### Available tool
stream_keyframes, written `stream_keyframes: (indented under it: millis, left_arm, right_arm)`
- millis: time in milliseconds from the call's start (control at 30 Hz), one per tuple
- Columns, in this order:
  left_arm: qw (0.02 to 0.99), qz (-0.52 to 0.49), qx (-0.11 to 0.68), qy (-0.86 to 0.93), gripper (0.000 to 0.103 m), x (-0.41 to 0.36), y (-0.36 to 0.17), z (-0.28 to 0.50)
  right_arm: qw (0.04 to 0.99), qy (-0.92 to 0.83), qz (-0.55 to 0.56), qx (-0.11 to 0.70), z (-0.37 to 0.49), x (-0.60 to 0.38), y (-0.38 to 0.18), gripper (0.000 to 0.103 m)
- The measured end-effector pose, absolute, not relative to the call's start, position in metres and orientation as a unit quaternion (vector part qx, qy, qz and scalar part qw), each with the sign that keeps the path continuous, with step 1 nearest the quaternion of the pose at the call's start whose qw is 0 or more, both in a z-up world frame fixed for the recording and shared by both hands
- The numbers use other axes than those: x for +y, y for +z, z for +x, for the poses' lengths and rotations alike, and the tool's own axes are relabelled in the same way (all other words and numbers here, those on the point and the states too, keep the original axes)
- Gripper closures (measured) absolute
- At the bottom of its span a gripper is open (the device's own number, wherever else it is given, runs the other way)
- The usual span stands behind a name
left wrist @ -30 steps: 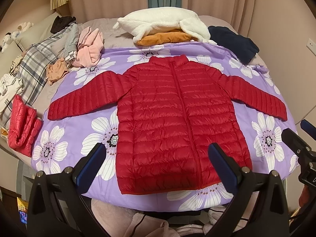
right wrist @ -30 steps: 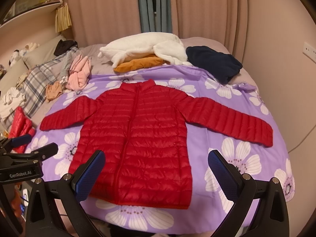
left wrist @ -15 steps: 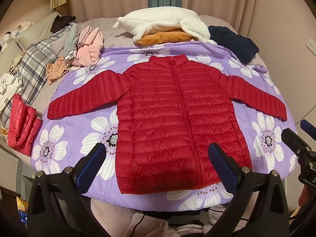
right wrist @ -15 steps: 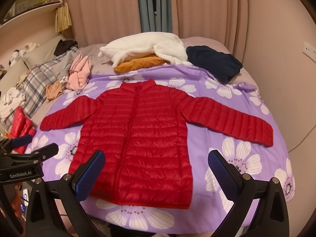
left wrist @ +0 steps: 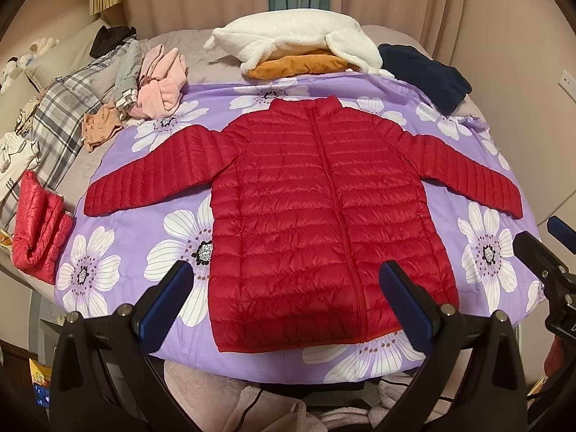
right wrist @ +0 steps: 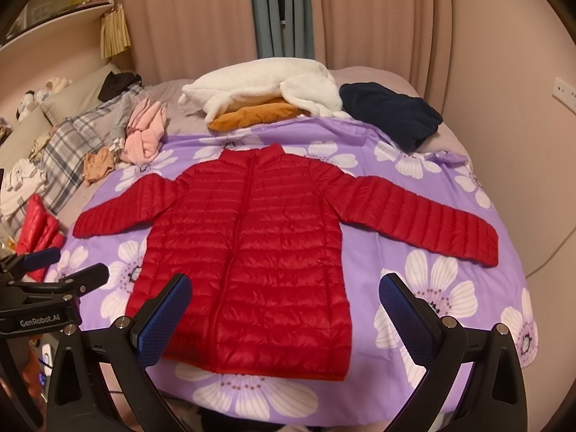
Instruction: Fold large clothes
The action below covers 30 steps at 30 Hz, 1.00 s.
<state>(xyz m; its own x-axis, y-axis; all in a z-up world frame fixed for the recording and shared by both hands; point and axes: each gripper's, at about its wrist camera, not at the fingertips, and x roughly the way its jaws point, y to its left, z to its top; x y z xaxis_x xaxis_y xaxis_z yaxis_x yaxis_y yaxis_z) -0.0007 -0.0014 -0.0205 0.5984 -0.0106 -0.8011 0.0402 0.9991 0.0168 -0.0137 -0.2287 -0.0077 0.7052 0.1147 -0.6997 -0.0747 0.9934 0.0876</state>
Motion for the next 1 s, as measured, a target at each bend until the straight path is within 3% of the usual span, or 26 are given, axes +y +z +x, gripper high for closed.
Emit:
stream_keyframes:
  millis: [500,733,900,1000]
  left_arm:
    - [0.892,-0.013,0.452,-0.015,0.0,0.007,-0.028,0.009]
    - [0.882,-0.137,0.446,-0.061,0.0,0.029,-0.062,0.038]
    - [0.864,-0.28,0.382,-0.169,0.0,0.046,-0.086,0.054]
    - [0.876,-0.241,0.391,-0.147,0.0,0.036,-0.087,0.069]
  right_arm:
    - [0.922,0.052,0.046,0.381,-0.012,-0.235,-0.017,0.0]
    - [0.905,0.068,0.217,0.36,0.002,-0.303,-0.067,0.0]
    - [0.884,-0.012,0.317,0.344,0.009,-0.379,-0.123,0.0]
    - [0.861,-0.006,0.395,0.321,0.011,-0.422,-0.155,0.0]
